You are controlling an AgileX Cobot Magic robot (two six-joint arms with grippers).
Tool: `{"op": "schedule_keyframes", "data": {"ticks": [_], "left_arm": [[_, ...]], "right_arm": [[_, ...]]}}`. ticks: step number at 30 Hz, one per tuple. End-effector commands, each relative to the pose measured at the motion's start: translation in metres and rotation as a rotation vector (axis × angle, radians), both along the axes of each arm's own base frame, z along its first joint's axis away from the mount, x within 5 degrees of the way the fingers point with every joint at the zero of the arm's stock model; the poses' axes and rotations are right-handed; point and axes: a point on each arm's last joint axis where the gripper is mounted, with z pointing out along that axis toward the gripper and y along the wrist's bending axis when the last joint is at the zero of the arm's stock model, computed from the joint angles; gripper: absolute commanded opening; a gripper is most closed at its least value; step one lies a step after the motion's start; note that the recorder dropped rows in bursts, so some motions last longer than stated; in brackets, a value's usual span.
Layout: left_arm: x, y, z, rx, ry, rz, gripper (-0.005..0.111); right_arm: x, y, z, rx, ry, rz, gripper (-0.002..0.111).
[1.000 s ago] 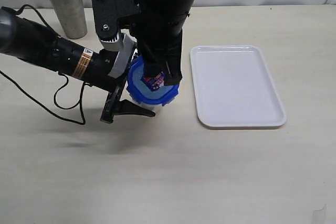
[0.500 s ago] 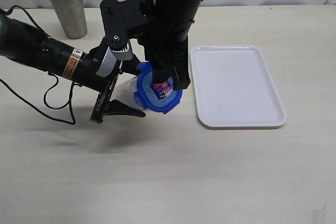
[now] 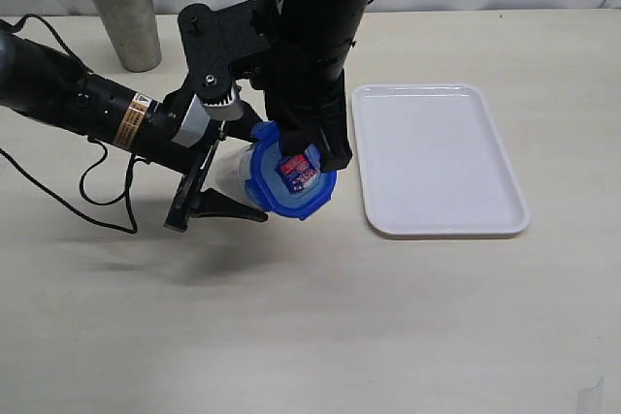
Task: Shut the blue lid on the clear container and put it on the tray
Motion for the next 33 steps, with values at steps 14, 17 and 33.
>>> {"op": "schedule_keyframes", "data": {"ticks": [14, 17, 33], "left_arm": [[0.006, -0.011, 0.023, -0.166, 0.110, 0.106, 0.000], [0.004, -0.016, 0.023, -0.165, 0.111, 0.090, 0.000], [0.003, -0.017, 0.023, -0.165, 0.111, 0.088, 0.000]], "right_arm": [[-0.011, 0.035, -0.044, -0.042, 0.001, 0.041, 0.013], [-0.012, 0.040, -0.044, -0.035, -0.028, 0.058, 0.009], [-0.010, 0.039, -0.025, 0.021, -0.123, 0.056, 0.004]]}}
